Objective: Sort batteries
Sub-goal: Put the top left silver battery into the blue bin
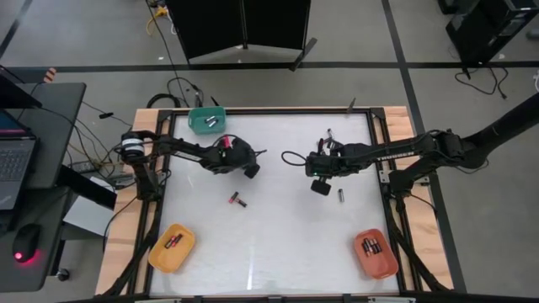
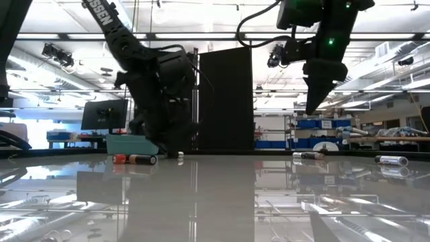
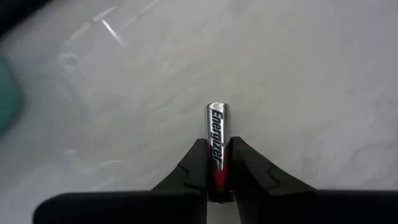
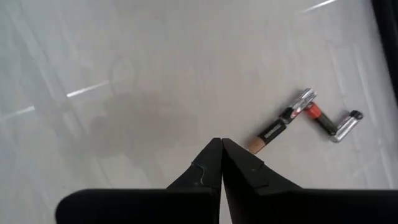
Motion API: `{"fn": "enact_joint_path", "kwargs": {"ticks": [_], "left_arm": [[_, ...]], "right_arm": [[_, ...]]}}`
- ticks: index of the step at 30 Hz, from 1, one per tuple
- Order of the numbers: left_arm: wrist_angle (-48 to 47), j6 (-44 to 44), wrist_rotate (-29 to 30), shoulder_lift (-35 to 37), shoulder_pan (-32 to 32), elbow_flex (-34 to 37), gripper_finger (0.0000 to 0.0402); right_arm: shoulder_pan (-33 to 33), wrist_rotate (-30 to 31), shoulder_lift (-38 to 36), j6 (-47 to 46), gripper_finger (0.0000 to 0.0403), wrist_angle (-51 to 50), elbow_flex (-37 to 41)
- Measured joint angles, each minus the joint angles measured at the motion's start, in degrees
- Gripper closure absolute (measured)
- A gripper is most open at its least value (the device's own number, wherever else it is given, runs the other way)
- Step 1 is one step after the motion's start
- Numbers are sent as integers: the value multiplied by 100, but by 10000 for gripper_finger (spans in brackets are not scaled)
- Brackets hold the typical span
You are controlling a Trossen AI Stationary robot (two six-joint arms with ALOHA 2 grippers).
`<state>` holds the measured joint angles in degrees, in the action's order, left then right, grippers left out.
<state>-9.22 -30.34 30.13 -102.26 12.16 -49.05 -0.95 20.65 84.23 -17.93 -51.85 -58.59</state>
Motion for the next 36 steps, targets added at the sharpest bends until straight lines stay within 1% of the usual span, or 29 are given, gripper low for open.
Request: {"fn": "enact_joint_path", "kwargs": {"ticks": [4,7,10,12,14,16,20,22,26,29,32,36], "left_arm": [[-1050,582,409,-7,-106,-585,352],[-1736,780,707,109,-97,-1137,352],[-2341,928,940,306,-35,-1425,352],[-2599,936,977,605,32,-1464,352],[-2655,936,1094,991,101,-1428,352],[-2870,913,1255,1359,182,-1317,352],[-3092,634,1270,2090,551,-1021,352],[-3103,484,1185,2404,827,-788,352],[-2931,446,647,2685,1495,-343,352],[-2432,894,41,2666,2077,-121,352],[-1936,1363,-318,2473,2599,-147,352],[-1784,1783,-802,2178,3267,-415,352]], "right_arm": [[-2,127,0,15,388,20,0],[0,139,0,15,396,17,0],[16,141,0,15,391,19,0],[16,143,4,15,384,24,0],[18,174,4,68,383,13,0],[16,190,4,149,388,21,0],[-6,198,4,200,396,63,0],[-4,197,4,207,391,82,0],[-11,196,4,271,383,240,0],[-11,194,4,422,392,456,0],[-22,193,4,514,396,625,0],[-35,187,4,520,385,647,0]]}}
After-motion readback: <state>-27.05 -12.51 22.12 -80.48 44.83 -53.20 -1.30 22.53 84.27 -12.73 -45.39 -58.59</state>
